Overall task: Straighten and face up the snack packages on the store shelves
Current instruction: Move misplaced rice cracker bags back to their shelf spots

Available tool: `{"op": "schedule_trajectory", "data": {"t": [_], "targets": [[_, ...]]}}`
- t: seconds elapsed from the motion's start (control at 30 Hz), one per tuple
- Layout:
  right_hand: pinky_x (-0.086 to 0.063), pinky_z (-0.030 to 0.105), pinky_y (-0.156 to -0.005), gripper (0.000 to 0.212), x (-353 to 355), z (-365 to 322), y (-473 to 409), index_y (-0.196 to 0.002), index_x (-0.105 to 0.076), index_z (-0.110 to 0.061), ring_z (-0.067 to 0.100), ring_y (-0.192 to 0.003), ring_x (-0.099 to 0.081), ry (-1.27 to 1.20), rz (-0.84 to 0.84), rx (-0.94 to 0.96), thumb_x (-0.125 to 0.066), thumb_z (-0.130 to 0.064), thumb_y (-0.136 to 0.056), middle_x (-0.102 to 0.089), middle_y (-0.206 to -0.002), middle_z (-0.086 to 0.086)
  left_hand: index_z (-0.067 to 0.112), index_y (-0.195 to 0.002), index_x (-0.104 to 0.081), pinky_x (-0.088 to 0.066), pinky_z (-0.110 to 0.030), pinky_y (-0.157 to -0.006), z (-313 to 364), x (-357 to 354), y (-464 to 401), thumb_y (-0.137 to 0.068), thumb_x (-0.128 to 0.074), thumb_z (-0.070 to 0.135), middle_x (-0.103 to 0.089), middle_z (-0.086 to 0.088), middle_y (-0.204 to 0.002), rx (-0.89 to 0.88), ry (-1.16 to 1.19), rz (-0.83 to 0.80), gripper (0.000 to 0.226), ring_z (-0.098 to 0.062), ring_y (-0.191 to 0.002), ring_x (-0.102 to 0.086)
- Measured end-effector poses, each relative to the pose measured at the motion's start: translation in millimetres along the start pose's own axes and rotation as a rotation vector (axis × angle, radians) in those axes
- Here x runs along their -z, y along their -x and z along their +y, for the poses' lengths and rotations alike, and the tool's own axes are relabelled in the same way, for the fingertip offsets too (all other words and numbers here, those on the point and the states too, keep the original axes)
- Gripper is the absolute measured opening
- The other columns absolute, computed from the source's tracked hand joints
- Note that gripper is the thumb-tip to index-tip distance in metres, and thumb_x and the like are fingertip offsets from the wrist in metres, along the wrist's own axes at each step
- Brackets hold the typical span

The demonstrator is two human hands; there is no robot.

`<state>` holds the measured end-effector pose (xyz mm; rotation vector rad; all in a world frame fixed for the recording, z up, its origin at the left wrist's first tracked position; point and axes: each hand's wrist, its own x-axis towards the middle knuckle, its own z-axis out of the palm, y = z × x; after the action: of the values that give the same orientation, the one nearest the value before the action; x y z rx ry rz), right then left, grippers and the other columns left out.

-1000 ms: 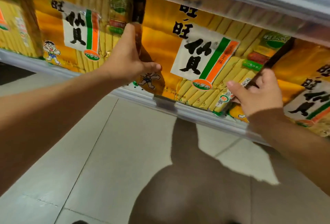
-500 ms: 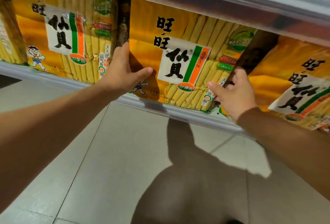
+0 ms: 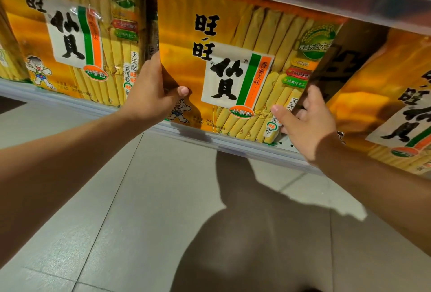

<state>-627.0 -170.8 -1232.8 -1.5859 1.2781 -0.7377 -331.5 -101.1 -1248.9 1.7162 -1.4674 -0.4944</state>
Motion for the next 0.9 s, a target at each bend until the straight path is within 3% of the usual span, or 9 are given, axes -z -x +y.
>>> {"op": "schedule_trajectory", "data": {"t": [0.2, 0.3, 0.4, 0.47, 0.53, 0.6, 0.73, 0.83, 0.9], "targets": [[-0.056, 0.046, -0.090, 0.037, 0, 7, -3, -0.100, -0.046, -0.059, 0.001, -0.109, -0.063, 0.011, 0.007, -0.023, -0.069, -0.033, -0.088, -0.064, -0.112, -0.028, 0.027, -0.142, -0.032, -0.050, -0.028, -0.088, -4, -2, 2, -0.081, -0.069, 0.054, -0.048, 0.002, -0.134, 0.104, 0.058, -0.017, 0.076, -0.017, -0.119, -0.050], [-0.053, 0.041, -0.096, 0.040, 5, -1, 4, -0.113, -0.047, -0.048, -0.005, -0.106, -0.062, 0.045, -0.046, -0.070, -0.071, -0.028, -0.088, -0.065, -0.108, -0.031, 0.030, -0.141, -0.033, -0.051, -0.026, -0.088, 8, 3, 12, -0.074, -0.074, 0.054, -0.051, 0.009, -0.131, 0.248, 0.159, -0.023, 0.082, -0.007, -0.115, -0.054], [-0.049, 0.040, -0.100, 0.074, 22, -31, 30, -0.148, -0.032, -0.019, 0.016, -0.119, -0.057, 0.094, -0.023, -0.242, -0.072, -0.029, -0.087, -0.056, -0.136, 0.001, 0.027, -0.144, -0.031, -0.050, -0.034, -0.100, 49, 14, 29, -0.081, -0.073, 0.047, -0.052, 0.005, -0.137, 0.397, 0.201, 0.018, 0.079, -0.010, -0.123, -0.053], [-0.053, 0.039, -0.091, 0.064, 45, -67, 62, -0.145, -0.038, -0.016, 0.022, -0.113, -0.059, -0.055, -0.015, -0.426, -0.070, -0.025, -0.089, -0.055, -0.133, 0.010, 0.020, -0.141, -0.038, -0.055, -0.030, -0.090, 95, 28, 47, -0.085, -0.067, 0.041, -0.059, 0.001, -0.125, 0.458, 0.183, -0.048, 0.067, -0.008, -0.109, -0.061], [-0.057, 0.035, -0.075, 0.031, 78, -115, 102, -0.120, -0.056, -0.021, 0.021, -0.093, -0.066, -0.229, 0.011, -0.561, -0.066, -0.019, -0.091, -0.064, -0.116, 0.010, 0.018, -0.125, -0.054, -0.054, -0.031, -0.070, 153, 51, 63, -0.086, -0.064, 0.039, -0.066, -0.002, -0.103, 0.494, 0.158, -0.207, 0.045, -0.017, -0.089, -0.066], [-0.058, 0.035, -0.073, 0.014, 119, -171, 150, -0.102, -0.064, -0.024, 0.020, -0.086, -0.070, -0.271, 0.053, -0.606, -0.066, -0.017, -0.090, -0.069, -0.104, 0.010, 0.020, -0.103, -0.066, -0.055, -0.041, -0.072, 222, 81, 73, -0.085, -0.061, 0.036, -0.070, -0.007, -0.089, 0.475, 0.154, -0.368, 0.024, -0.029, -0.085, -0.067], [-0.060, 0.034, -0.076, 0.013, 194, -299, 248, -0.099, -0.068, -0.026, 0.020, -0.091, -0.071, -0.292, 0.203, -0.640, -0.066, -0.016, -0.090, -0.074, -0.098, 0.003, 0.029, -0.084, -0.065, -0.056, -0.043, -0.080, 375, 146, 71, -0.088, -0.060, 0.025, -0.071, 0.004, -0.082, 0.361, 0.151, -0.569, 0.007, -0.020, -0.083, -0.068], [-0.059, 0.026, -0.069, 0.015, 240, -391, 312, -0.092, -0.071, -0.030, 0.016, -0.083, -0.072, -0.294, 0.324, -0.606, -0.067, -0.017, -0.088, -0.075, -0.092, 0.000, 0.037, -0.082, -0.065, -0.055, -0.027, -0.070, 483, 179, 65, -0.091, -0.062, 0.019, -0.070, 0.013, -0.080, 0.214, 0.149, -0.674, 0.020, -0.006, -0.078, -0.066], [-0.059, 0.031, -0.075, 0.021, 269, -440, 348, -0.089, -0.072, -0.038, 0.016, -0.082, -0.072, -0.292, 0.405, -0.560, -0.067, -0.017, -0.088, -0.075, -0.090, -0.002, 0.039, -0.085, -0.062, -0.049, -0.013, -0.068, 550, 190, 62, -0.092, -0.063, 0.016, -0.069, 0.016, -0.081, 0.093, 0.172, -0.736, 0.024, 0.001, -0.078, -0.065]]}}
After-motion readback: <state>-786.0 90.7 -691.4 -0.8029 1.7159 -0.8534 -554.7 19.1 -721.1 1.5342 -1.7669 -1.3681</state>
